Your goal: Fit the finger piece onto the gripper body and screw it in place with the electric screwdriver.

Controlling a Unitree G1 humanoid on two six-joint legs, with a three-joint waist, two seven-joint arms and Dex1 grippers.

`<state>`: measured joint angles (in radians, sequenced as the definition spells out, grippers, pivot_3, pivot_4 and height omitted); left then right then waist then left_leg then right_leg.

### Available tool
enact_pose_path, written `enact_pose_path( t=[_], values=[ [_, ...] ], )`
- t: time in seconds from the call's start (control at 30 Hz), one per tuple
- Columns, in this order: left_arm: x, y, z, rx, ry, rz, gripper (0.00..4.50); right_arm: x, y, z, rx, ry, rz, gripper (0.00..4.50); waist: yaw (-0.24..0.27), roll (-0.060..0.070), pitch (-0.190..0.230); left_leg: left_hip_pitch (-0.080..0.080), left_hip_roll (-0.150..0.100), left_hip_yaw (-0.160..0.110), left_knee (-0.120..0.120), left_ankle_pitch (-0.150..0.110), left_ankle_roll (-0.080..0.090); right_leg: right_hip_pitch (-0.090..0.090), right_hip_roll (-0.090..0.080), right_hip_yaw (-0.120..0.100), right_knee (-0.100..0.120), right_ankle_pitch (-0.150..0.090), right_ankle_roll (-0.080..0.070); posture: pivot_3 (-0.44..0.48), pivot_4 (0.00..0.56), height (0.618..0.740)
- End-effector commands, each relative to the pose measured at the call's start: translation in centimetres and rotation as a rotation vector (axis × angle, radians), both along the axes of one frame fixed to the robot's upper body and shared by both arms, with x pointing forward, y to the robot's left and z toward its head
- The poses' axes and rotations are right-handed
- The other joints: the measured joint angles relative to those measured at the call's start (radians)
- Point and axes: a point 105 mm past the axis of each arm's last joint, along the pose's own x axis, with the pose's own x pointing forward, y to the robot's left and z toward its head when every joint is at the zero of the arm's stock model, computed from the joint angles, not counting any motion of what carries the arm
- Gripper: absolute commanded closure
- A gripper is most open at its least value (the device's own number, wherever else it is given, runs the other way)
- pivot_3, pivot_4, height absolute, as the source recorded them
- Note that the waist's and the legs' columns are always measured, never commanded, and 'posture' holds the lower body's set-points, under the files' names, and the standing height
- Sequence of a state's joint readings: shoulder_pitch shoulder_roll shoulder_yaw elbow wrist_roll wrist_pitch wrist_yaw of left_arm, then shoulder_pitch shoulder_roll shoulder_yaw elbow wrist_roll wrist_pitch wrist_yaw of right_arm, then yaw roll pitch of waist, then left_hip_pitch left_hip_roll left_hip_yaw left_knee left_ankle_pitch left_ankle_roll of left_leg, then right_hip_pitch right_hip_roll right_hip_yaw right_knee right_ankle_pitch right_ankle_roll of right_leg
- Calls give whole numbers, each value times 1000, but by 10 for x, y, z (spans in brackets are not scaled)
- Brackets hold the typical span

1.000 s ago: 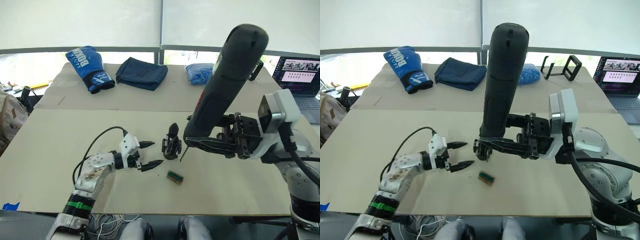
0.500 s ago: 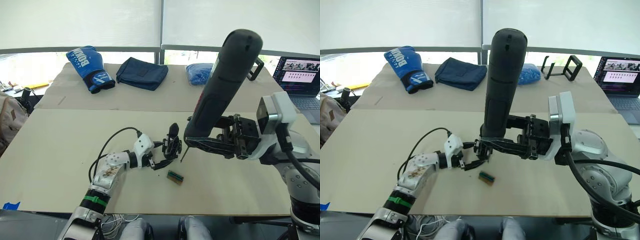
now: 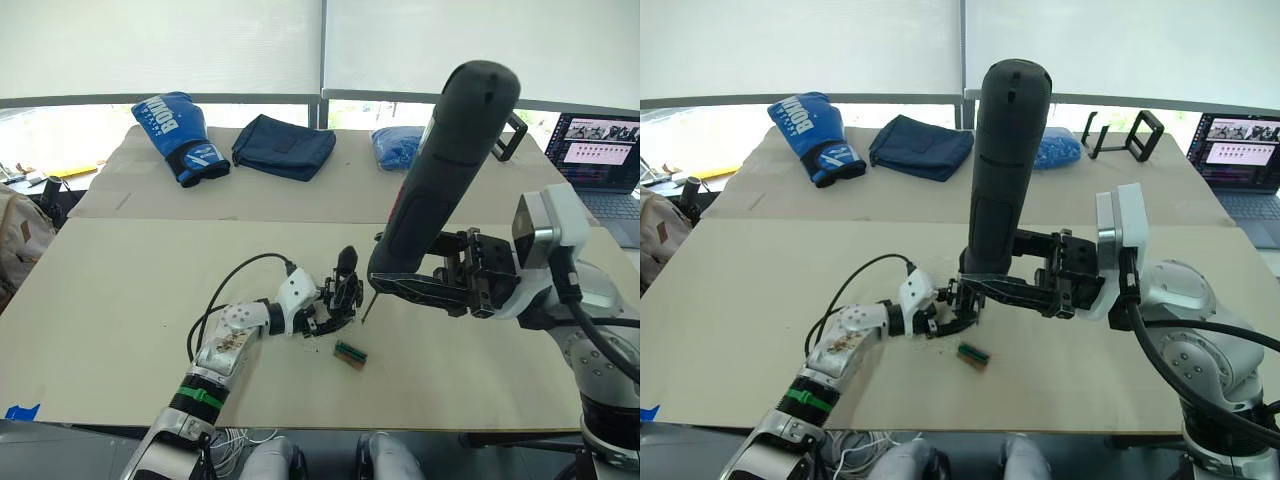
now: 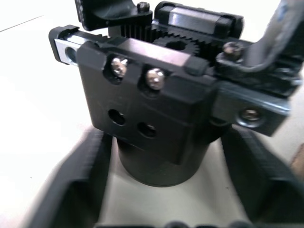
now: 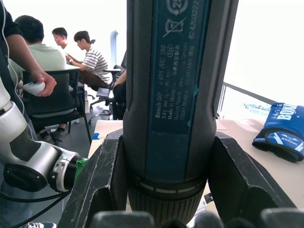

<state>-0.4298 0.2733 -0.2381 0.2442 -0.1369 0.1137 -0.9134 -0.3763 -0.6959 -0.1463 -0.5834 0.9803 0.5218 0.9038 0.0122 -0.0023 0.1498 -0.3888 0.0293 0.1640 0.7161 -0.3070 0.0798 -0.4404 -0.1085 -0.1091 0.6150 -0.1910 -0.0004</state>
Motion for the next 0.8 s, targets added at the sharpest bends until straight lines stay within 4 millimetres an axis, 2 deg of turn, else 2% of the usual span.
enact_pose_path(
  t=[0.03,0.23,0.57,0.73,0.8],
  values=[
    [-1,-4,5,17,-38,-55,2196,-9,0,11,15,-80,5,2561,0,0,0,0,0,0,0,0,0,0,0,0,0,0,0,0,150,740],
    [5,2,7,19,-42,-133,2196,-10,-2,9,2,-73,2,2561,0,0,0,0,0,0,0,0,0,0,0,0,0,0,0,0,150,740],
    [10,0,-2,69,-54,-292,2196,-10,-3,9,-10,-64,-1,2561,1,0,0,-1,0,0,1,0,0,0,0,-1,0,0,0,0,150,740],
    [17,2,-3,40,-35,-246,2196,-10,-2,10,-7,-65,-3,2561,1,0,0,-1,0,0,1,0,1,0,0,-1,-1,0,0,0,150,740],
    [16,3,-3,24,-22,-235,1158,-10,-2,10,-7,-64,-4,2561,1,0,0,-1,0,0,2,-1,1,1,0,-1,0,0,0,0,150,740]
  ],
)
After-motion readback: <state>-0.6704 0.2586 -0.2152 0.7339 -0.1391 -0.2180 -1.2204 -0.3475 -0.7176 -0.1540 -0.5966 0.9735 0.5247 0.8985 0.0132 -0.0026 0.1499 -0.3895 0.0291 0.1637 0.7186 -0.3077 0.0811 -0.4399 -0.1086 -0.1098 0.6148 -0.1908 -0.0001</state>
